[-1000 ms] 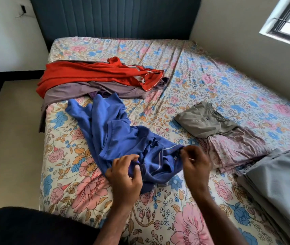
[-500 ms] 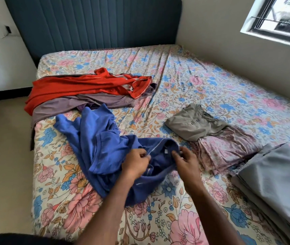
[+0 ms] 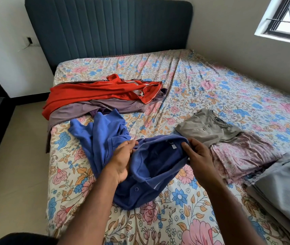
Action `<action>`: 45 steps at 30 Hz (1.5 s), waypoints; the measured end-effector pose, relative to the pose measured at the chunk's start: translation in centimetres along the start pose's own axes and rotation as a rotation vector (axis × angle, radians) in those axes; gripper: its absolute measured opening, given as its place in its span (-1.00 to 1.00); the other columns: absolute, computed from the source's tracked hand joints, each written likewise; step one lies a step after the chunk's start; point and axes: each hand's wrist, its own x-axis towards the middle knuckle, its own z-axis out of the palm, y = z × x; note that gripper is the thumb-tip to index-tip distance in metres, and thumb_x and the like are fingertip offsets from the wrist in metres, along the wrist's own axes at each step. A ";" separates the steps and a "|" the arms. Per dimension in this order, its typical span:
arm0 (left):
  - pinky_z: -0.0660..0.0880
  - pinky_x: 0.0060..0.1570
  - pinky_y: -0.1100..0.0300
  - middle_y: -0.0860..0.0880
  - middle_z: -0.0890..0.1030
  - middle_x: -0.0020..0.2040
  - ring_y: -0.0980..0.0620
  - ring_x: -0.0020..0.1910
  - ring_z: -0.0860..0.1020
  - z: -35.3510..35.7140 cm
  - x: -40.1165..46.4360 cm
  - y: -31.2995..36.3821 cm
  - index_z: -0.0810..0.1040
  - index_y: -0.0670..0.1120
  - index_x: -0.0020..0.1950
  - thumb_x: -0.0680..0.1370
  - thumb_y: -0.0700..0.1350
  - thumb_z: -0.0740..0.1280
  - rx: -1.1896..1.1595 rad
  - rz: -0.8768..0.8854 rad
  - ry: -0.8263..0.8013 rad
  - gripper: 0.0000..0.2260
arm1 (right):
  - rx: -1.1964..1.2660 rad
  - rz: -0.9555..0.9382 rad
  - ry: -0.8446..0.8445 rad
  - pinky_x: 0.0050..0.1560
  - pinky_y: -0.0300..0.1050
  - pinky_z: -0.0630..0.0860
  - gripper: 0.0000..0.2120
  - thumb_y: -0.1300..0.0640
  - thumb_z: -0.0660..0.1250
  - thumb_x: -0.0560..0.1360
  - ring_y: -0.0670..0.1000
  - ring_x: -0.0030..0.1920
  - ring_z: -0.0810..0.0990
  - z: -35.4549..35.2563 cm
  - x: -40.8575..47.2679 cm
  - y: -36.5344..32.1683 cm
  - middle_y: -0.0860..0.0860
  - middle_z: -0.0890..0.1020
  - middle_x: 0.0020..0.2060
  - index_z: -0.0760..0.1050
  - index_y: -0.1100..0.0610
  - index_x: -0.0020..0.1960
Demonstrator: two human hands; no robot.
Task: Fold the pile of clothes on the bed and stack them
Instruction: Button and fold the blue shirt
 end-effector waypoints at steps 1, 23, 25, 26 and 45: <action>0.60 0.05 -0.09 -0.16 0.65 -0.04 -0.15 -0.05 0.64 -0.1 0.0 -0.4 0.50 -0.11 0.10 0.65 -0.01 0.31 0.125 0.050 0.022 -0.83 | -0.008 0.003 -0.003 -0.25 -0.05 0.44 -0.81 0.12 0.30 0.66 0.07 -0.24 0.51 0.0 -0.1 0.2 0.10 0.60 -0.25 0.65 0.03 -0.07; 0.51 0.00 0.04 0.23 0.58 -0.08 0.19 -0.07 0.55 2.3 -5.1 -5.0 0.48 0.15 0.06 0.30 0.37 0.46 1.122 0.598 -0.065 -0.53 | 0.089 0.095 0.036 -0.17 0.03 0.54 -0.92 0.24 0.34 0.62 0.12 -0.18 0.60 3.5 -1.5 1.7 0.21 0.63 -0.19 0.58 0.25 -0.02; 0.42 0.09 -0.02 0.25 0.60 0.02 0.16 0.05 0.55 2.9 -5.0 -6.4 0.43 0.17 0.12 0.39 0.29 0.43 1.213 0.577 -0.026 -0.60 | 0.091 0.069 -0.033 -0.19 -0.04 0.55 -0.92 0.25 0.35 0.60 0.09 -0.22 0.60 4.4 -2.1 1.5 0.16 0.62 -0.23 0.58 0.27 -0.02; 0.43 0.09 -0.04 0.23 0.62 0.00 0.14 0.04 0.56 2.9 -4.6 -6.9 0.45 0.16 0.11 0.48 0.18 0.39 1.167 0.629 0.035 -0.73 | 0.116 0.056 -0.070 -0.18 -0.06 0.54 -0.90 0.22 0.35 0.60 0.08 -0.21 0.60 4.8 -2.5 1.5 0.16 0.62 -0.24 0.59 0.26 -0.02; 0.53 0.02 -0.08 -0.25 0.62 -0.09 -0.24 -0.04 0.57 -1.7 -3.7 3.5 0.59 -0.19 -0.06 0.48 -0.42 0.11 0.028 0.288 0.163 -0.71 | -0.065 -0.227 -0.168 0.08 -0.01 0.53 -0.40 0.36 0.33 0.35 -0.02 0.29 0.53 10.6 0.5 -2.1 -0.11 0.56 0.30 0.48 -0.06 0.32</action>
